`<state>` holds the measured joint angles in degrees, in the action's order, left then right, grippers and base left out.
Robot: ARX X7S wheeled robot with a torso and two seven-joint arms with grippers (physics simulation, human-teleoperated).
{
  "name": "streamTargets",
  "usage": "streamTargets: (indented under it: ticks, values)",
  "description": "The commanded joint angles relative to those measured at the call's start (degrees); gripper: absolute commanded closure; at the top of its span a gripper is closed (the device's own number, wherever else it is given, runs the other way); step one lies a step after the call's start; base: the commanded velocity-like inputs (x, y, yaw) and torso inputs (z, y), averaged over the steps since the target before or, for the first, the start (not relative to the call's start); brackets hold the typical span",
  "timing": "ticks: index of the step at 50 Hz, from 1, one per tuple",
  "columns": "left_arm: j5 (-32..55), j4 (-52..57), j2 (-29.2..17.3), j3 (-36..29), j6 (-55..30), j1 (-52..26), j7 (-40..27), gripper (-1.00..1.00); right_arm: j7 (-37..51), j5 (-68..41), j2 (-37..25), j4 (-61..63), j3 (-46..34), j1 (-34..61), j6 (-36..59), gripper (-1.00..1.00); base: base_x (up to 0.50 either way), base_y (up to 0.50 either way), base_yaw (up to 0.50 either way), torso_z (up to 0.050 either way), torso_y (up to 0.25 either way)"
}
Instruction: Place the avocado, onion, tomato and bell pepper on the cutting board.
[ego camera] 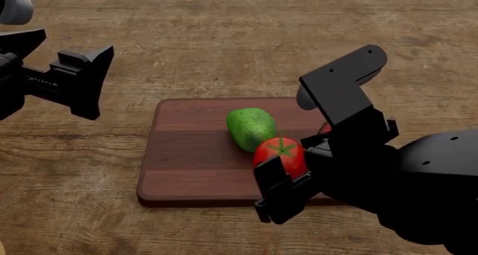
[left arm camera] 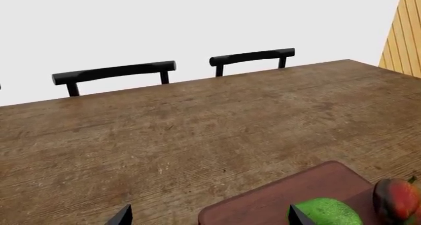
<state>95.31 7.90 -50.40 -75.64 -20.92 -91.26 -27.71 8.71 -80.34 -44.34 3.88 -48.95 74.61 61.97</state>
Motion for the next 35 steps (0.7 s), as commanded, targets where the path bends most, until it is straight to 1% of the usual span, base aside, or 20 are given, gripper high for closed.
streamTargets:
  ticks: [1, 2, 15, 25, 28, 35]
  values:
    - [-0.07, 0.13, -0.20, 0.18, 0.07, 0.27, -0.08, -1.00, -0.90, 1.63, 0.44, -0.27, -0.23, -0.18, -0.31, 1.00, 0.00, 0.00, 0.00, 0.000, 0.000]
    - [-0.11, 0.14, -0.19, 0.19, 0.09, 0.30, -0.07, -1.00, -0.74, 1.65, 0.40, -0.31, -0.21, -0.12, -0.28, -1.00, 0.00, 0.00, 0.00, 0.000, 0.000]
    - [-0.14, 0.30, -0.32, 0.36, 0.30, 0.82, -0.02, -1.00, 0.64, 0.87, -0.22, 0.31, 0.19, 0.39, 0.19, -1.00, 0.00, 0.00, 0.00, 0.000, 0.000]
    - [0.16, 0.55, -0.15, 0.69, -0.03, 0.42, -0.14, -1.00, 2.04, -0.52, -0.59, 1.74, 0.79, 2.71, 1.84, -1.00, 0.00, 0.00, 0.00, 0.000, 0.000]
    - [0.29, 0.77, -0.15, 0.77, -0.18, 0.29, -0.26, -1.00, 3.09, -1.89, -0.78, 3.06, 1.64, 4.64, 2.84, -1.00, 0.00, 0.00, 0.00, 0.000, 0.000]
    - [0.14, 0.79, -0.20, 0.83, -0.21, 0.40, -0.25, -1.00, 5.41, -4.59, -1.46, 5.86, 2.94, 5.88, 3.60, -1.00, 0.00, 0.00, 0.00, 0.000, 0.000]
